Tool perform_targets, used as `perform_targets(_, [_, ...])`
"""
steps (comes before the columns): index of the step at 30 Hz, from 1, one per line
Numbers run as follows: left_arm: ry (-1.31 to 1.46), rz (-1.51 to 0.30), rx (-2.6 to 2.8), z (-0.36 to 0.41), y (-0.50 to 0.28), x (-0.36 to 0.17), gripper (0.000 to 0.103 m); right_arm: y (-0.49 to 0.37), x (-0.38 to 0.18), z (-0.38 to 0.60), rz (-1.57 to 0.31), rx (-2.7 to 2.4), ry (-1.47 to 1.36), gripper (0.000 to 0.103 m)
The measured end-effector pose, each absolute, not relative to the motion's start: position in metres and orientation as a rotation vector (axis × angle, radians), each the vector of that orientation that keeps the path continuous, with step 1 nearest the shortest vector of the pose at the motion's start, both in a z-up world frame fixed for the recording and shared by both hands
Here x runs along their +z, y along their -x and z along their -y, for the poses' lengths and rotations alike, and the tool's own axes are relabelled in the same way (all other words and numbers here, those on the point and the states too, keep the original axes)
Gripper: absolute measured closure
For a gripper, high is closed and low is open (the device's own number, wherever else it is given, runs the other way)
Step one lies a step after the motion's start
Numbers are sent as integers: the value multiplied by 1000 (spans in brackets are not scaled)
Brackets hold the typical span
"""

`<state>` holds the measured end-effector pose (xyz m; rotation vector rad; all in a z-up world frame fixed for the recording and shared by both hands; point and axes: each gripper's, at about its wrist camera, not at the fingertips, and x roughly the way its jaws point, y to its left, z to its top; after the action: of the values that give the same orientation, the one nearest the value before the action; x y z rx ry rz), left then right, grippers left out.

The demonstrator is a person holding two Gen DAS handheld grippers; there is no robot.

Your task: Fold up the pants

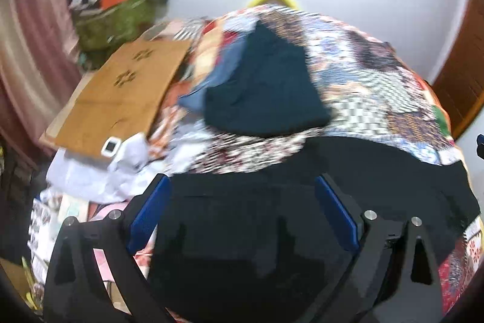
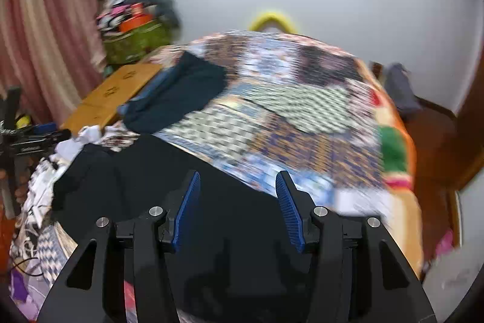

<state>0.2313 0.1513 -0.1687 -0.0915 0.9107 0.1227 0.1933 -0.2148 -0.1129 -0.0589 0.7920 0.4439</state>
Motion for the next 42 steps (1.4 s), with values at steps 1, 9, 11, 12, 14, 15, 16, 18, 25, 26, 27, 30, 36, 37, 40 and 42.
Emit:
perform_targets(1, [104, -925, 140, -164, -233, -174, 7, -199, -115, 201, -794, 470, 68, 55])
perform_targets(9, [216, -1103, 204, -240, -256, -242, 7, -251, -150, 93, -872, 646, 186, 55])
perform_targets(11, [233, -1141, 192, -247, -262, -259, 7, -265, -162, 70, -910, 682, 215, 55])
perform_targets(12, [248, -1162, 182, -250, -266, -269, 8, -271, -168, 60, -925, 694, 225, 55])
perform_targets(14, [296, -1204, 158, -252, -272, -284, 23, -287, -183, 38, -972, 712, 247, 55])
perform_targets(15, [323, -1219, 138, -254, -273, -290, 27, -292, -188, 30, -987, 721, 252, 55])
perform_targets(16, [351, -1229, 110, -255, -274, -295, 34, -298, -194, 23, -1006, 732, 257, 55])
perform_targets(18, [379, -1219, 72, -251, -274, -299, 40, -311, -207, 6, -1051, 754, 262, 55])
perform_targets(25, [310, -1181, 36, -240, -270, -291, 70, -329, -240, -41, -1151, 793, 357, 82])
perform_targets(26, [263, -1176, 54, -238, -270, -289, 73, -326, -241, -44, -1144, 803, 390, 90])
perform_targets(27, [222, -1172, 75, -237, -269, -288, 75, -324, -242, -46, -1137, 815, 418, 92])
perform_targets(30, [116, -1156, 146, -234, -264, -286, 77, -319, -244, -48, -1098, 803, 469, 94])
perform_targets(36, [144, -1164, 185, -238, -255, -286, 75, -317, -241, -47, -1066, 748, 485, 94])
perform_targets(37, [167, -1162, 187, -241, -253, -282, 75, -316, -237, -47, -1054, 738, 484, 94])
perform_targets(40, [226, -1138, 200, -247, -237, -264, 66, -308, -215, -32, -1027, 725, 428, 90])
perform_targets(42, [274, -1112, 202, -250, -223, -251, 54, -300, -197, -15, -1015, 740, 372, 85])
